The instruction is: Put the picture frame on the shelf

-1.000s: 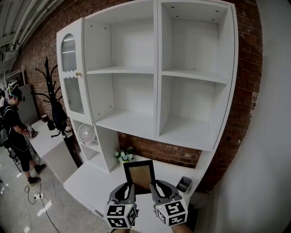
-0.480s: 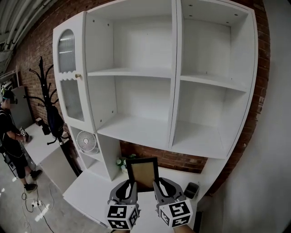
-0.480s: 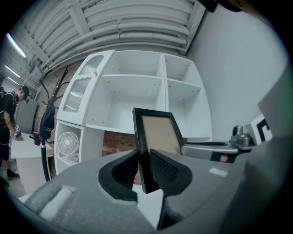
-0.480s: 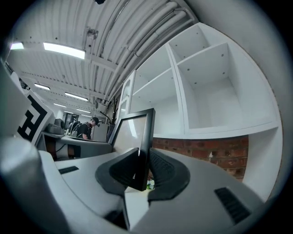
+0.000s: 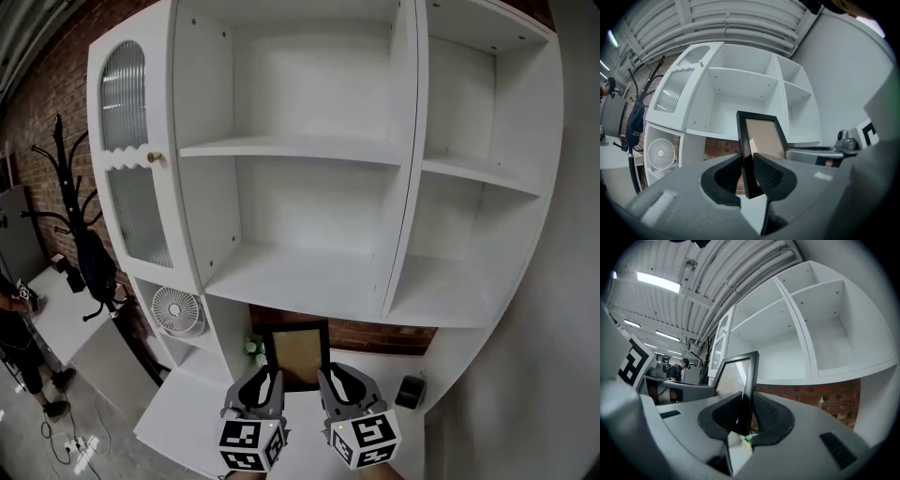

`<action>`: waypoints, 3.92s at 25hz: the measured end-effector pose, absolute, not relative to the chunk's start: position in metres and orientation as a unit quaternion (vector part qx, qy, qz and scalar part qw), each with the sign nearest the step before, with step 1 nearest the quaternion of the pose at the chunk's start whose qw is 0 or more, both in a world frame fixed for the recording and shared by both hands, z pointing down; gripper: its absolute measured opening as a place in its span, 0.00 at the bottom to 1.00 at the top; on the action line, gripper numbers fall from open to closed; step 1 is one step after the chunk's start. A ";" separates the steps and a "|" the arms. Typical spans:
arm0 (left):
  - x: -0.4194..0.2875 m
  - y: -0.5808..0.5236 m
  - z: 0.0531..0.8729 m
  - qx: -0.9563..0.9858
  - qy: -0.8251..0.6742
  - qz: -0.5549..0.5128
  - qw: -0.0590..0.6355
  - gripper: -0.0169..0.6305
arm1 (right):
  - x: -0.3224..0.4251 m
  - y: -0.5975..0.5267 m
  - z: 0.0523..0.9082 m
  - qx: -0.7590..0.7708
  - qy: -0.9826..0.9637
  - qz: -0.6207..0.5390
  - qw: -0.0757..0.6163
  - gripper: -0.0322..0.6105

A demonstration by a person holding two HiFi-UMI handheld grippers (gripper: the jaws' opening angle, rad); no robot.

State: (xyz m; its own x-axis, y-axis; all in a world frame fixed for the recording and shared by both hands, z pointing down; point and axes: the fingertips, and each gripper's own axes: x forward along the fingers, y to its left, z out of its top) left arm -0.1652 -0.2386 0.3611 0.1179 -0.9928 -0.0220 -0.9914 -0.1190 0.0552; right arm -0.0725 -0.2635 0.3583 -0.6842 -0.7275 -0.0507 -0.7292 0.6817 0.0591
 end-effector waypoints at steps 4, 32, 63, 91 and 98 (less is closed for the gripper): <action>-0.188 -0.247 0.347 0.765 -0.643 -0.031 -0.001 0.15 | -0.094 -0.267 0.346 -0.418 0.907 0.049 0.019 0.18; -0.243 -0.297 0.258 0.798 -0.597 -0.037 -0.071 0.15 | -0.149 -0.307 0.262 -0.444 0.889 0.110 0.022 0.19; -0.266 -0.418 0.186 0.803 -0.589 -0.011 -0.092 0.15 | -0.173 -0.430 0.196 -0.470 0.879 0.079 0.010 0.19; -0.265 -0.558 0.226 0.801 -0.581 0.133 -0.048 0.16 | -0.180 -0.565 0.235 -0.508 0.842 0.102 -0.148 0.21; -0.266 -0.577 0.242 0.799 -0.577 0.164 -0.041 0.16 | -0.180 -0.581 0.255 -0.503 0.835 0.094 -0.202 0.21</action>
